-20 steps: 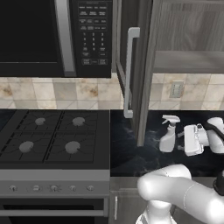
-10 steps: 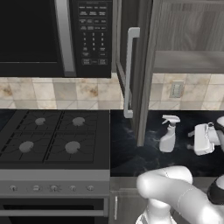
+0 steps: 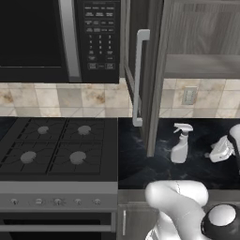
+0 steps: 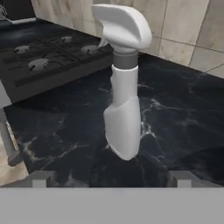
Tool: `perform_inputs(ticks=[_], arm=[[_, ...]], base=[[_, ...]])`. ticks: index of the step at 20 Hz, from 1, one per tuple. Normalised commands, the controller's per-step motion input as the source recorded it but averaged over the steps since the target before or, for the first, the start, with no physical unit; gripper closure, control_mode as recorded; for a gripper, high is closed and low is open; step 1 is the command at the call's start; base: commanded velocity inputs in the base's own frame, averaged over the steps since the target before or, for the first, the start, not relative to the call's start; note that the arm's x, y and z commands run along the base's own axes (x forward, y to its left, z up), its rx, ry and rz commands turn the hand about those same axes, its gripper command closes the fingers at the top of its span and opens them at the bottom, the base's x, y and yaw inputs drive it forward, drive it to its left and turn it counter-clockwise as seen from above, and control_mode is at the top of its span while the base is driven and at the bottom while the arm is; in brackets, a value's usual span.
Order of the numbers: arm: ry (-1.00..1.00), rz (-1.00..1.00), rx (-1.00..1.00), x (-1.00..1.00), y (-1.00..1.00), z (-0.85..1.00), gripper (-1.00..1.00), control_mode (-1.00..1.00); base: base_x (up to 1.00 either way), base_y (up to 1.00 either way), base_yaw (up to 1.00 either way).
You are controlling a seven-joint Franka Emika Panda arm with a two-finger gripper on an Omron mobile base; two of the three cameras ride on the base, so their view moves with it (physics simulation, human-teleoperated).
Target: Move the cutting board and knife to the sink. Then move spray from the cabinet to the counter.
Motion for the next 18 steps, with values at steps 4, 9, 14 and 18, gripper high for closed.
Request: perform_inputs(ticks=[4,9,14,18], arm=[[0.12,-0.23,0.0,-0.45,0.04,0.21,-1.0,-1.0],[0.11,-0.12,-0.01,-0.43,0.0,0.33,-1.0,-1.0],[0.03,-0.06,0.0,-0.47,0.04,0.23,-1.0,-1.0],[0.0,-0.02,0.0,-0.42,0.15,0.18,-1.0,-1.0]], base=[[0.0,0.0,0.0],[0.0,0.0,0.0],[0.0,0.0,0.0],[0.0,0.0,0.0]])
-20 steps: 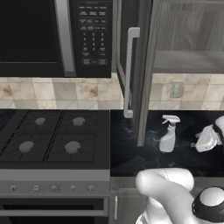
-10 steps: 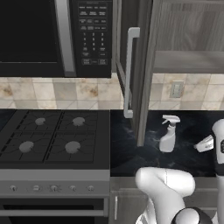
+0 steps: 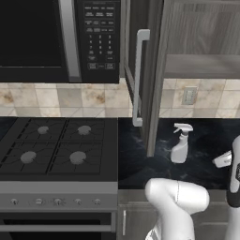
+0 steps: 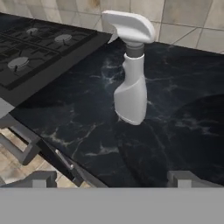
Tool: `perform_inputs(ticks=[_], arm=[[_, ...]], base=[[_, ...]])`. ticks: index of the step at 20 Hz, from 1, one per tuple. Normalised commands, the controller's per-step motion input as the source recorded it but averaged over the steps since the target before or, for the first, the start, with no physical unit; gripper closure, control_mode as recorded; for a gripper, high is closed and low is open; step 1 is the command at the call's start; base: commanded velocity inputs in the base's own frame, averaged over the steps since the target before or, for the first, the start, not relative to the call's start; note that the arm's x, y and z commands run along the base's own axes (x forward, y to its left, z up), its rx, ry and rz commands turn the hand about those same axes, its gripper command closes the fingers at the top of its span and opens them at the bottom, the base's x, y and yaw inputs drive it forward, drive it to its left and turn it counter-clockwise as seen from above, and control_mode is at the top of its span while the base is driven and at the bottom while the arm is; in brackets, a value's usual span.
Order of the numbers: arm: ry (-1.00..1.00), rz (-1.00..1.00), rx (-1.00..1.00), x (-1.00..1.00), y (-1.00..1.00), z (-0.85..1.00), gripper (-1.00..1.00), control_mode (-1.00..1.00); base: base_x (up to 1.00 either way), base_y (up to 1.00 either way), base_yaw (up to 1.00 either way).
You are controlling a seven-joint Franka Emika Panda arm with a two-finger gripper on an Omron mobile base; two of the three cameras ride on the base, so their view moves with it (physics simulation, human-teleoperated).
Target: Move the cutting board and knife to the sink. Then move spray from the cabinet to the counter.
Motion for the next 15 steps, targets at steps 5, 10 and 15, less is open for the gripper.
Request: perform_inputs(ticks=[5,10,15], arm=[[0.0,0.0,0.0,-0.37,0.2,0.15,-1.0,-1.0],[0.0,-0.03,0.0,-0.24,0.26,0.13,-1.0,-1.0],[0.0,-0.02,0.0,-0.17,0.31,0.12,-1.0,-1.0]], base=[[0.0,0.0,0.0],[0.0,0.0,0.0],[0.0,0.0,0.0]])
